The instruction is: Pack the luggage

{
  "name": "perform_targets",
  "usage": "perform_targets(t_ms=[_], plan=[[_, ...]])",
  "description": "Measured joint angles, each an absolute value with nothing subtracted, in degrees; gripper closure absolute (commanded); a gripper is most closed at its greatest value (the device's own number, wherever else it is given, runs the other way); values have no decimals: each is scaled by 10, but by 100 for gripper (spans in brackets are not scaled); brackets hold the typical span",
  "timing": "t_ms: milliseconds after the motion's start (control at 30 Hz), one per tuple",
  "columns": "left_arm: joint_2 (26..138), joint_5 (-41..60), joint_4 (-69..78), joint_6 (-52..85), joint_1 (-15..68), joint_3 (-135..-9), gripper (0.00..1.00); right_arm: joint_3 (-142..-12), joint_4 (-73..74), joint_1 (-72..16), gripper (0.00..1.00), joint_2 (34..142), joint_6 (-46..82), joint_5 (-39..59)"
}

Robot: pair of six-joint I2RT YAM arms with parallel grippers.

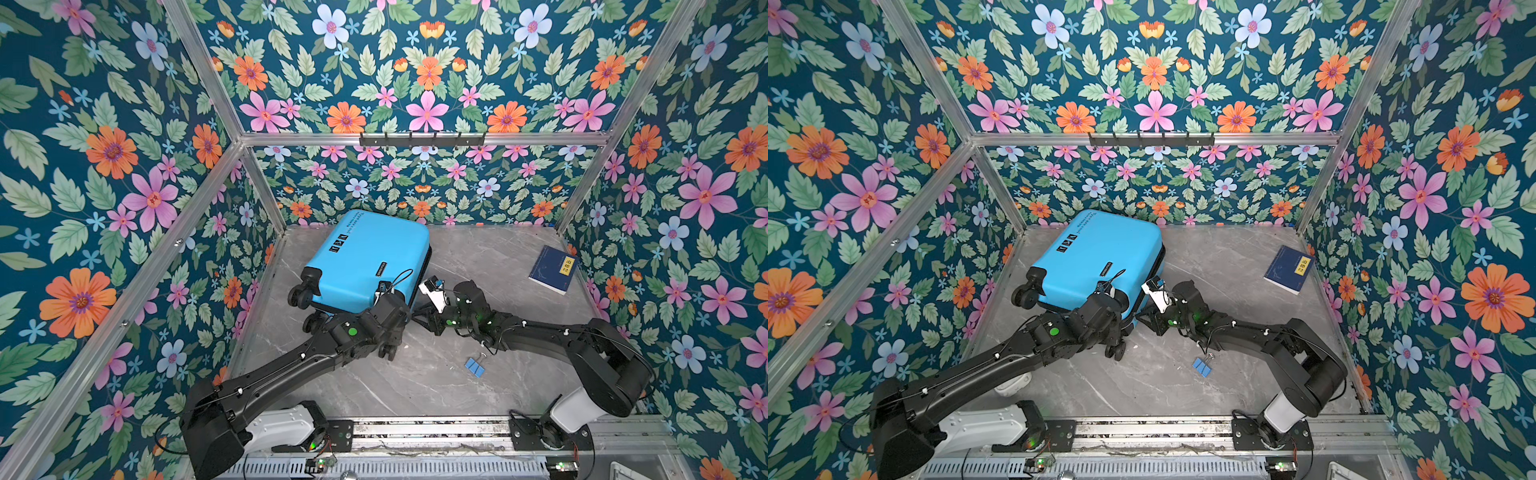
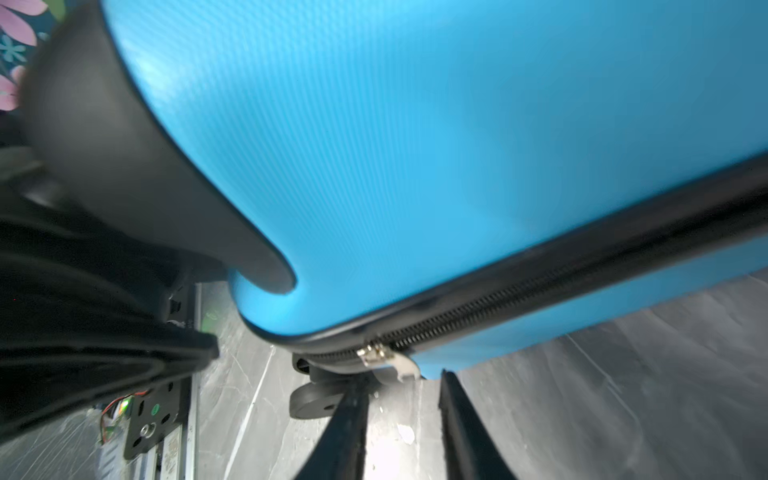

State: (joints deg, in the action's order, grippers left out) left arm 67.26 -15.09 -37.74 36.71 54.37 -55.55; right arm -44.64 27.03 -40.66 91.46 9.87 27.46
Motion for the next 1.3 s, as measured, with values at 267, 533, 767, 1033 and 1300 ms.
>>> perform_targets(t_ms=[267,533,767,1033,1300], plan=[[673,-150,-378,367,544,-556,100,-449,280,-407,68,926,88,300],[673,-150,-378,365,543,-556,100,-447,289,-406,67,942,87,305],[673,-150,-385,360,543,-556,100,-451,307,-406,66,964,89,319],[673,-154,-387,359,543,-556,100,-457,311,-405,67,977,89,329],[673,-157,-386,359,543,-556,100,-457,311,-406,75,983,95,326]])
